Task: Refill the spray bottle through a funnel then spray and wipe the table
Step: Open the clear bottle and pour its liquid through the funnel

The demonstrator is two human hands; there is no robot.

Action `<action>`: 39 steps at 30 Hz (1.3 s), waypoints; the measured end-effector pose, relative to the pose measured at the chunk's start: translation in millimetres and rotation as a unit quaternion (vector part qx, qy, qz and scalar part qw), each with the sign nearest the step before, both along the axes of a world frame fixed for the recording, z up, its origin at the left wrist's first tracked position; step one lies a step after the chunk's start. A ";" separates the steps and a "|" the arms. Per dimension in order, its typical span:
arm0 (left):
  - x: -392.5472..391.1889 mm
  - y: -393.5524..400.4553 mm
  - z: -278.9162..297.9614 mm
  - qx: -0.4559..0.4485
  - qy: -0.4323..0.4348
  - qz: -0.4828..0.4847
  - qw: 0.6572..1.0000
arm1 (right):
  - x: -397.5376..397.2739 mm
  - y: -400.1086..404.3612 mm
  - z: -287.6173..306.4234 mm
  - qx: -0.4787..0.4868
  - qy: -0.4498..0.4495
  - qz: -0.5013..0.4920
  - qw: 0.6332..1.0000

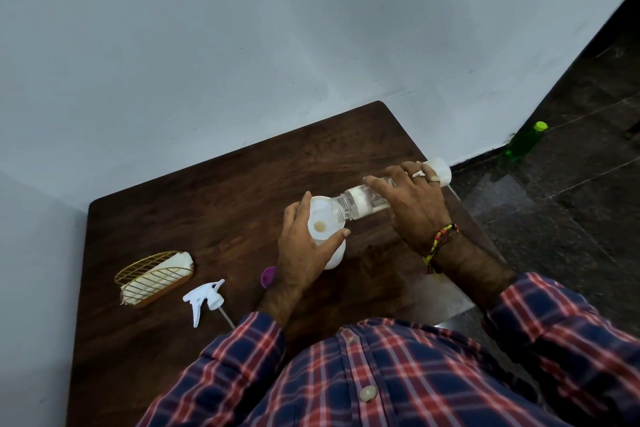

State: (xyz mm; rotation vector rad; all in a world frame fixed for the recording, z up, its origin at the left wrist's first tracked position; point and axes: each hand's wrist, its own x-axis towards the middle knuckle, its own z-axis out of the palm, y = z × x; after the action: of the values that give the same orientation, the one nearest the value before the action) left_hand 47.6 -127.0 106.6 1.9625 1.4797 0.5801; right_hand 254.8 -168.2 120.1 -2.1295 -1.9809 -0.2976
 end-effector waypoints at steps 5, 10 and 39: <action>0.2 0.6 -0.6 -0.003 0.006 0.000 1.000 | -0.5 -0.4 0.4 0.005 -0.003 0.001 1.000; -0.6 0.4 -2.1 0.002 -0.004 0.001 1.000 | 0.5 0.5 -0.7 0.003 -0.001 -0.001 1.000; -1.2 2.6 -6.6 0.005 0.007 -0.002 1.000 | 0.0 2.8 1.8 0.015 -0.010 0.007 1.000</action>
State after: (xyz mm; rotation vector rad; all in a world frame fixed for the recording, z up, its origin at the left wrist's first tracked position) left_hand 46.5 -124.4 100.0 1.9811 1.4830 0.5751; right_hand 254.8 -165.4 121.9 -2.1020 -1.9888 -0.3458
